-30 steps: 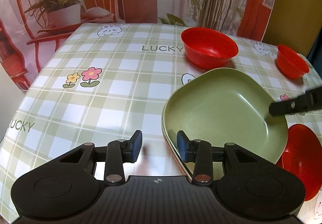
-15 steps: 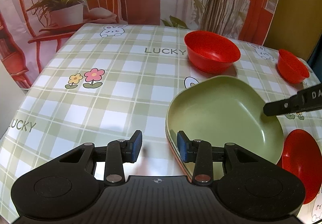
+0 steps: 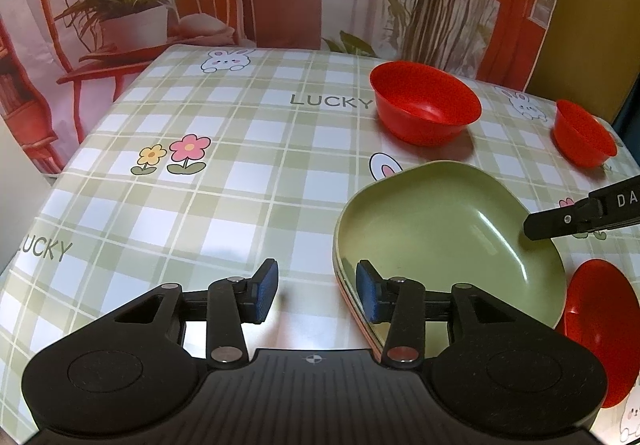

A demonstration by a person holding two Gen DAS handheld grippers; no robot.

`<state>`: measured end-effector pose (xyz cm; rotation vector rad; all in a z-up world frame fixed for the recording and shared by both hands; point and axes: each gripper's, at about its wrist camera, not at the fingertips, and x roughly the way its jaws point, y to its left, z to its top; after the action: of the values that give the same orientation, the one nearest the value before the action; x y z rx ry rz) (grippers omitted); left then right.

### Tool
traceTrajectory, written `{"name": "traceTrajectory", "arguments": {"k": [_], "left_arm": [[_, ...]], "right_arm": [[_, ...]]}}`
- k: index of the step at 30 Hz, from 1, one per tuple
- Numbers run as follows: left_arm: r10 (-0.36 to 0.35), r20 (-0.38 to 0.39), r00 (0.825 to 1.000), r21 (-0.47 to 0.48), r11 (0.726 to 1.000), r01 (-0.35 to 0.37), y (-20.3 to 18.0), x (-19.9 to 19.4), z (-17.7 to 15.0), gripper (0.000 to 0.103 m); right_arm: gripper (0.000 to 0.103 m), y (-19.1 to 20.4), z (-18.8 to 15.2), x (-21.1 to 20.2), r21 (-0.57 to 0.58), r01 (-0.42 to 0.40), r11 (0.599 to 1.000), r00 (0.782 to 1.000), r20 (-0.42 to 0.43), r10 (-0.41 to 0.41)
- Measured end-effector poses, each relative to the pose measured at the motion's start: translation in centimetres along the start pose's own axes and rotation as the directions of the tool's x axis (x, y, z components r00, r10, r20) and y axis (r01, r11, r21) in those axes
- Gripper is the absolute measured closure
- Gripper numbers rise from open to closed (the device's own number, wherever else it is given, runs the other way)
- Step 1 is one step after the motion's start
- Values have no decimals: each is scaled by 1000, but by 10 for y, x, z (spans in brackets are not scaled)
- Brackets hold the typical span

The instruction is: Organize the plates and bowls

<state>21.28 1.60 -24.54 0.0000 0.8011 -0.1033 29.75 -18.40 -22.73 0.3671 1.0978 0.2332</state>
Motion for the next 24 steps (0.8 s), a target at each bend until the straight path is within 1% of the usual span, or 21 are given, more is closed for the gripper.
{"name": "traceTrajectory", "arguments": {"k": [3, 10, 17, 20, 24], "left_arm": [[-2, 16, 1000, -12, 1000, 2, 2, -5, 1, 57], [-19, 72, 997, -65, 998, 23, 13, -20, 15, 57], [-33, 130, 991, -72, 996, 42, 21, -33, 36, 57], [-41, 154, 987, -68, 996, 52, 22, -37, 45, 57], [-63, 183, 981, -48, 996, 73, 19, -38, 58, 57]], "right_arm": [[88, -2, 2, -11, 3, -22, 1000, 999, 49, 22], [88, -4, 8, -40, -40, 3, 999, 983, 184, 5], [85, -7, 12, -58, -65, 28, 998, 957, 288, -8], [85, -8, 16, -59, -60, 31, 998, 950, 311, -11], [85, -10, 21, -55, -49, 25, 998, 947, 321, -8]]}}
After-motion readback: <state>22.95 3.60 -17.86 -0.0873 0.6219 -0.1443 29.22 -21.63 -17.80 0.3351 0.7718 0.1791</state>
